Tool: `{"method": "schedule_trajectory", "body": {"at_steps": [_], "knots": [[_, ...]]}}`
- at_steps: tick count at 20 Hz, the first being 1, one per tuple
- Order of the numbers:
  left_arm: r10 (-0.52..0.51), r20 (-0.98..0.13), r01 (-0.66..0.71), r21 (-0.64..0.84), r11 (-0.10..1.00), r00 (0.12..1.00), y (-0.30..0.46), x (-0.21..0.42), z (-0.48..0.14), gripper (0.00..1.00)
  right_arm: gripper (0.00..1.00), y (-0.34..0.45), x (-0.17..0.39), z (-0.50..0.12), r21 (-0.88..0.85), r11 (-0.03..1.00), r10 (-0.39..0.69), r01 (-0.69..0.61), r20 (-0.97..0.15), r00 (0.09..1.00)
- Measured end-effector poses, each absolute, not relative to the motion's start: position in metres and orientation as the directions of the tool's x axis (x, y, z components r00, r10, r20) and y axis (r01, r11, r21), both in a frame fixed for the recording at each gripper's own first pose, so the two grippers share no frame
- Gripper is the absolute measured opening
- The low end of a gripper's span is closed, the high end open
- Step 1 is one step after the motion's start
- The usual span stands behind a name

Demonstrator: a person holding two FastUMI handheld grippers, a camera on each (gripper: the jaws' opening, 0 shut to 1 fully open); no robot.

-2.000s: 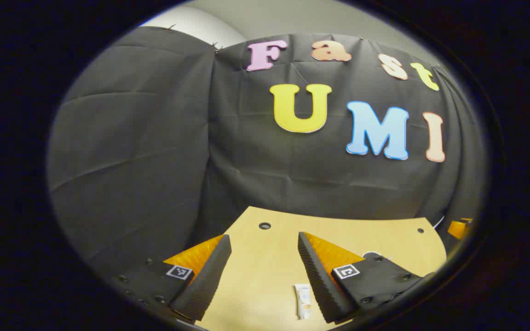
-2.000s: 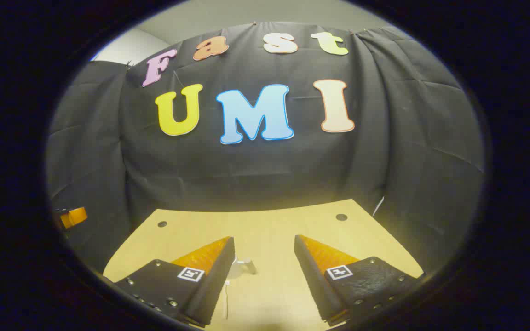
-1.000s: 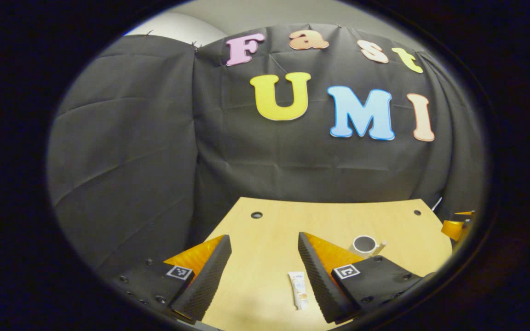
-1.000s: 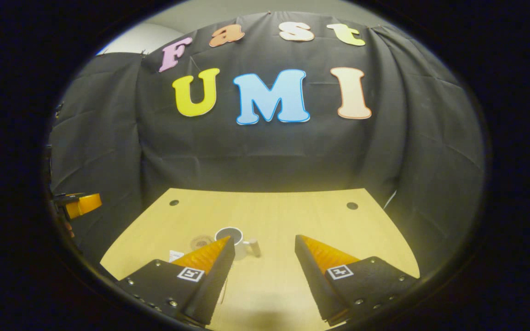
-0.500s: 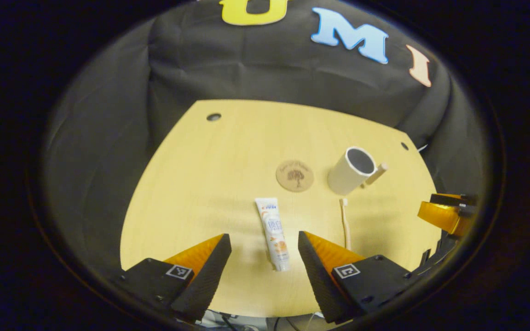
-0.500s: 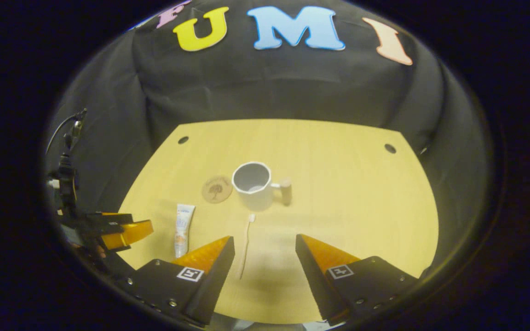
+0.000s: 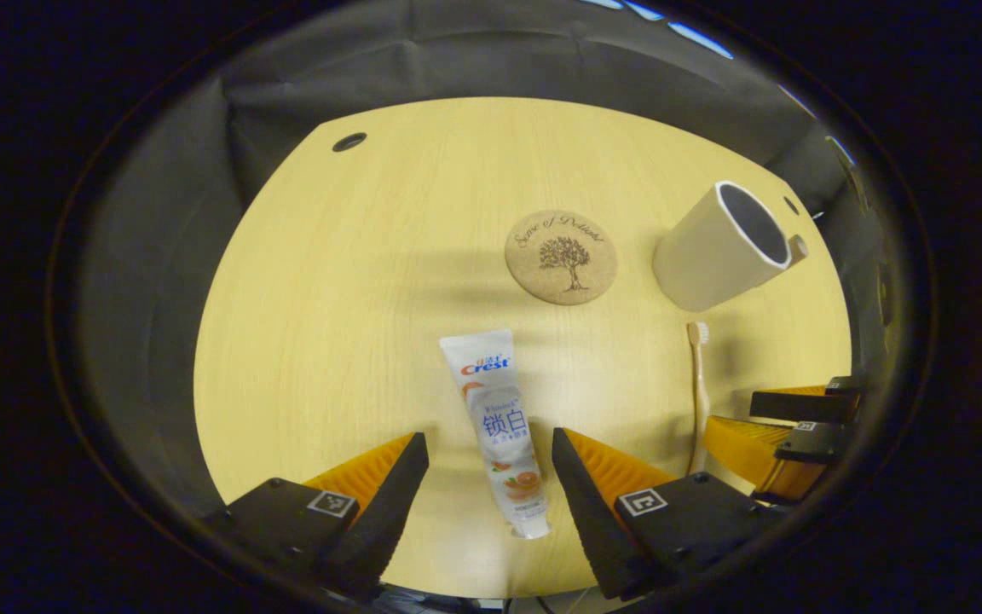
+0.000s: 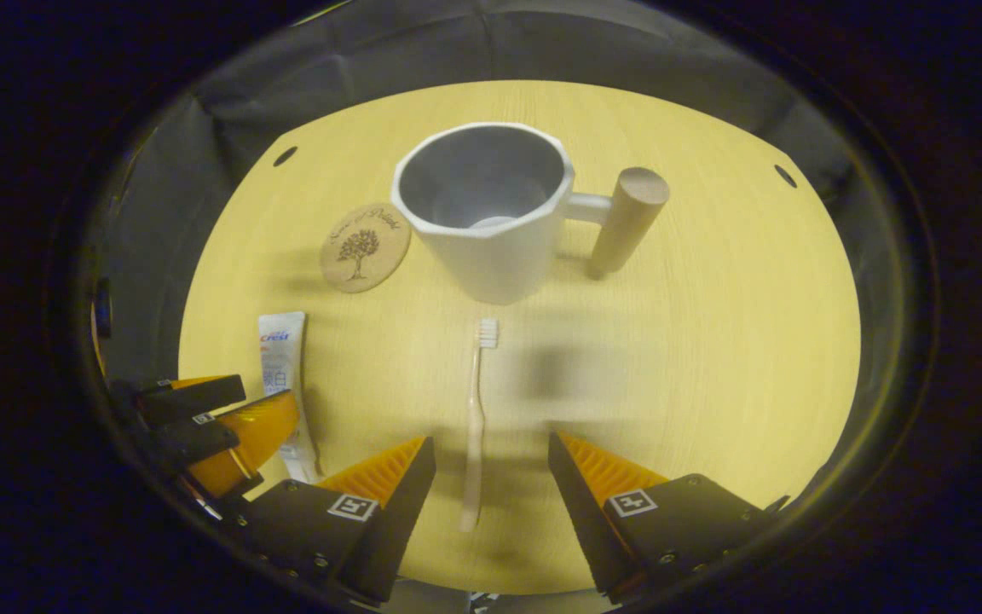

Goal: Put the toothbrush and toothpaste on the desktop into the cup, then pick up the cup and place it on the coaster on the desktop.

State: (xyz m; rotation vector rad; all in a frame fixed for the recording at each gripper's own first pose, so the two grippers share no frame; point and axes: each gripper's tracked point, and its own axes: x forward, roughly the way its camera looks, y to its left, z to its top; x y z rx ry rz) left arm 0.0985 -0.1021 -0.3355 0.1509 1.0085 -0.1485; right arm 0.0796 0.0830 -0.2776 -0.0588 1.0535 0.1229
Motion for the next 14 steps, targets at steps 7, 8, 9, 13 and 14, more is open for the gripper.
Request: {"method": "schedule_trajectory", "body": {"at_steps": [7,8,9,13,14], "knots": [[-0.030,-0.884,0.183,0.063,0.981,0.466,-0.101,0.105,-0.351,0.95,0.82,0.080,0.088,-0.297,-0.036,0.995,0.011,-0.098,-0.896,0.444],[-0.027,-0.887,0.182,0.065,0.981,0.462,-0.101,0.105,-0.351,0.93,0.81,0.080,0.087,-0.298,-0.046,0.994,0.001,-0.095,-0.898,0.439],[-0.024,-0.886,0.171,0.062,0.983,0.463,-0.101,0.106,-0.353,0.93,0.81,0.080,0.088,-0.296,-0.054,0.994,-0.008,-0.094,-0.899,0.439],[-0.048,-0.891,0.133,0.013,0.991,0.451,-0.103,0.109,-0.347,0.92,0.81,0.082,0.088,-0.297,-0.098,0.990,-0.044,-0.100,-0.898,0.438],[-0.049,-0.893,0.143,0.017,0.990,0.448,-0.103,0.110,-0.343,0.92,0.80,0.083,0.088,-0.299,-0.099,0.991,-0.048,-0.094,-0.898,0.436]]}}
